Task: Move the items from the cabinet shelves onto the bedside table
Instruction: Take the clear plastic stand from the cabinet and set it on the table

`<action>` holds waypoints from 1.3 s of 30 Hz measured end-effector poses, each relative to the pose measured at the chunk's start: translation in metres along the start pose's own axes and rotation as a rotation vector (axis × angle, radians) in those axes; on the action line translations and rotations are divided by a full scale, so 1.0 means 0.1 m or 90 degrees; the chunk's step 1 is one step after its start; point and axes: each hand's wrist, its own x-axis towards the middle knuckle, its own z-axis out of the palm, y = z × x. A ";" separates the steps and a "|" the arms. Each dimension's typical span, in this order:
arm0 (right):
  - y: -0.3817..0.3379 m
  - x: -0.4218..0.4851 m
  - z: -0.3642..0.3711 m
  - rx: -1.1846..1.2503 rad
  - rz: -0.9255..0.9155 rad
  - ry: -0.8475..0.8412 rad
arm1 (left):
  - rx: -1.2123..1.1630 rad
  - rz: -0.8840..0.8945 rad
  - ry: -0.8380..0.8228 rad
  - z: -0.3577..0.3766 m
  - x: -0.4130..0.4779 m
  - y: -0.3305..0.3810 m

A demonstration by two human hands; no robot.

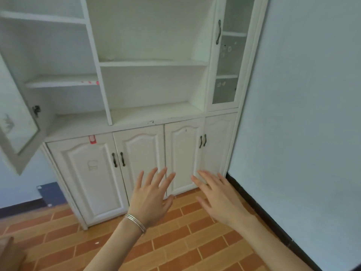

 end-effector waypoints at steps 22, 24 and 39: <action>2.40 2.55 0.44 -0.100 0.014 0.091 | -0.008 0.083 0.098 1.03 3.59 -0.57; 2.74 2.90 0.40 -0.112 0.002 0.108 | -0.001 0.077 0.121 1.03 4.03 -0.57; 4.78 4.97 0.44 -0.239 -0.068 0.194 | 0.049 0.037 0.183 1.52 6.63 -0.84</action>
